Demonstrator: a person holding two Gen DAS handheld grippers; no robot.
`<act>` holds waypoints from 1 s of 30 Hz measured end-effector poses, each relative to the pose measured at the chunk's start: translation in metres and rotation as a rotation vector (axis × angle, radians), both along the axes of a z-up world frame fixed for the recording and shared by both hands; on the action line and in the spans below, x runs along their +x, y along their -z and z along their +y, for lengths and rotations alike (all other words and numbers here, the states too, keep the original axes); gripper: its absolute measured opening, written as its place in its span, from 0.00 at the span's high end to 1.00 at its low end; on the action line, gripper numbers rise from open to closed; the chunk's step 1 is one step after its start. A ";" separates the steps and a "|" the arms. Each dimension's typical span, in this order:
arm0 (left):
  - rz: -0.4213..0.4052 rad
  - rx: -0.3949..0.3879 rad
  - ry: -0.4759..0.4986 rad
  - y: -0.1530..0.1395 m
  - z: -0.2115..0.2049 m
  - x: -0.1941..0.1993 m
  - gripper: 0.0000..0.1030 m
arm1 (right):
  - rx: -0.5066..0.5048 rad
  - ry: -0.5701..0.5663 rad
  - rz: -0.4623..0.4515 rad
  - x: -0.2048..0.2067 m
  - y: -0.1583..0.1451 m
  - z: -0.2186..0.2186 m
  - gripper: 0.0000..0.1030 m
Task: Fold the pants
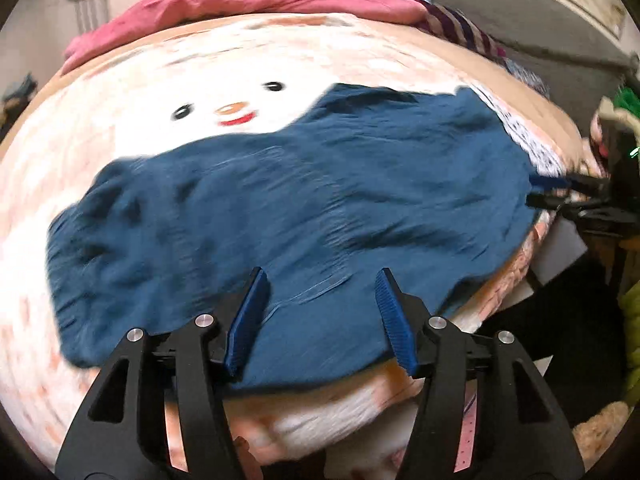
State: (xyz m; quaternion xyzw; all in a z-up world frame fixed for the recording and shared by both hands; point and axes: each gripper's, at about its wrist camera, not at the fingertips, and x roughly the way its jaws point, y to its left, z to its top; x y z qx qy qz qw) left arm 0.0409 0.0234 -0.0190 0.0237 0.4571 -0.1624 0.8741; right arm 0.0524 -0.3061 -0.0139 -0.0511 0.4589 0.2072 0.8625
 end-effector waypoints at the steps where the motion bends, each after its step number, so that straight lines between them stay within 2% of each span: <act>1: -0.007 0.014 -0.021 -0.002 0.003 0.000 0.53 | 0.013 0.014 0.026 0.003 0.004 -0.005 0.43; 3: -0.023 0.090 -0.081 -0.001 0.007 0.003 0.53 | 0.041 0.018 0.041 0.004 0.003 -0.008 0.43; 5: 0.000 0.070 -0.088 0.005 0.012 0.008 0.53 | 0.037 0.013 0.046 0.004 0.005 -0.008 0.43; 8: -0.007 0.082 -0.073 0.008 0.014 0.008 0.52 | 0.025 0.005 0.043 0.002 0.007 -0.009 0.43; 10: 0.002 0.031 -0.076 0.008 0.023 0.008 0.52 | 0.046 0.007 0.050 0.001 0.007 -0.012 0.43; 12: -0.009 0.014 -0.079 0.004 0.023 0.005 0.49 | 0.077 0.000 0.051 -0.002 0.003 -0.013 0.36; 13: -0.021 0.020 -0.068 0.001 0.019 0.003 0.40 | 0.102 -0.003 0.043 -0.003 0.000 -0.018 0.36; 14: -0.034 0.019 -0.052 -0.004 0.014 0.001 0.36 | 0.132 -0.005 0.023 -0.004 -0.006 -0.020 0.36; 17: -0.072 0.041 0.000 -0.014 -0.006 0.002 0.35 | 0.249 0.001 -0.063 -0.009 -0.029 -0.032 0.33; 19: -0.092 0.063 0.014 -0.020 -0.019 0.013 0.35 | 0.256 0.049 -0.097 -0.005 -0.038 -0.040 0.30; 23: -0.089 0.022 0.041 -0.031 -0.039 0.046 0.34 | 0.242 0.138 -0.099 0.019 -0.053 -0.052 0.30; 25: -0.097 0.036 0.046 -0.035 -0.051 0.065 0.34 | 0.233 0.161 -0.111 0.035 -0.062 -0.056 0.28; 27: -0.095 0.034 0.038 -0.039 -0.059 0.086 0.34 | 0.196 0.165 -0.116 0.061 -0.072 -0.056 0.28; 30: -0.069 -0.006 0.037 -0.039 -0.064 0.117 0.34 | 0.173 0.181 -0.088 0.100 -0.071 -0.063 0.28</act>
